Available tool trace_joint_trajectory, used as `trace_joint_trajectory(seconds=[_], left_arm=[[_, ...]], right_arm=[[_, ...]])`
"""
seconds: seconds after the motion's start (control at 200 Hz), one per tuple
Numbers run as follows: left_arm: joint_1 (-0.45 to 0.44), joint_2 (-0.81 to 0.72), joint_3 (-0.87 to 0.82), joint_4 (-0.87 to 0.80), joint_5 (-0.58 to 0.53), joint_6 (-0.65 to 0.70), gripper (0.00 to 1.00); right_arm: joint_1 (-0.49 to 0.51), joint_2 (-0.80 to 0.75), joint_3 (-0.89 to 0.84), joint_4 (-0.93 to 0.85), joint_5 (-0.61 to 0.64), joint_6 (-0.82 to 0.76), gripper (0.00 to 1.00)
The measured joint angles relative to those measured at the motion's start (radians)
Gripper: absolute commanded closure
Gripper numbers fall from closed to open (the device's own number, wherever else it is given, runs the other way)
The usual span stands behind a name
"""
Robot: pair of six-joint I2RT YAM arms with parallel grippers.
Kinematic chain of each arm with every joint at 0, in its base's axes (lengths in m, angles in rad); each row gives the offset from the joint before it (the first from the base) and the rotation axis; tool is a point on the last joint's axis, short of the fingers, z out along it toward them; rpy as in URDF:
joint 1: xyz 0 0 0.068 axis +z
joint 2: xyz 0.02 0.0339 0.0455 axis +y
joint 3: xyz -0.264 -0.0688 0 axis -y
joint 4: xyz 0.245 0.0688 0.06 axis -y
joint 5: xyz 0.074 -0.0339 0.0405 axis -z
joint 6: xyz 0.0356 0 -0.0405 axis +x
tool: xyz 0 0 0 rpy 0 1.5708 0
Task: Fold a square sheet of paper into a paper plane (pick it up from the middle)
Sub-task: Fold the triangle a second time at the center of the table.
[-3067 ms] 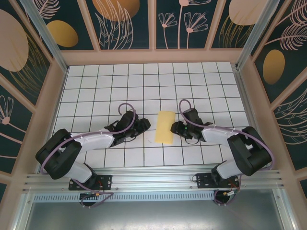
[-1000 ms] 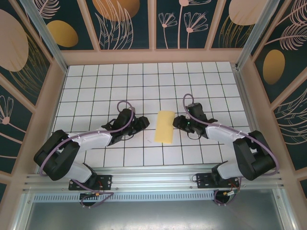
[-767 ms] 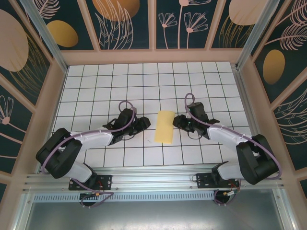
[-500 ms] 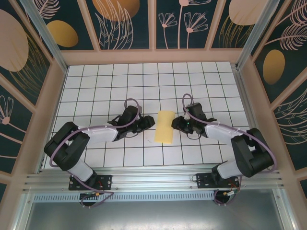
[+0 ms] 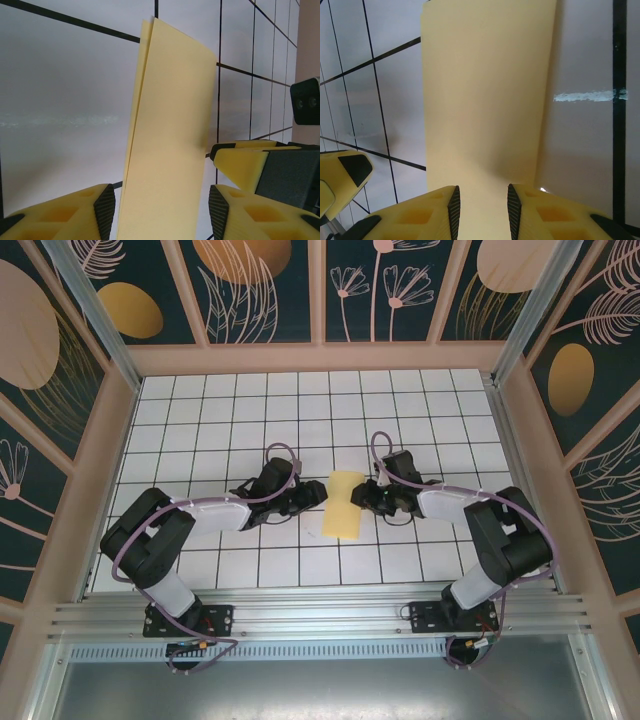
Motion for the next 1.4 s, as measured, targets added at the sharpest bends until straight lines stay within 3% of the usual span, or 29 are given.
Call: trace_joint_trajectory(seconds=[1.396], left_arm=[[0.0, 0.161, 0.072, 0.046, 0.124, -0.001, 0.47]], right_arm=[[-0.027, 0.015, -0.057, 0.061, -0.033, -0.004, 0.66]])
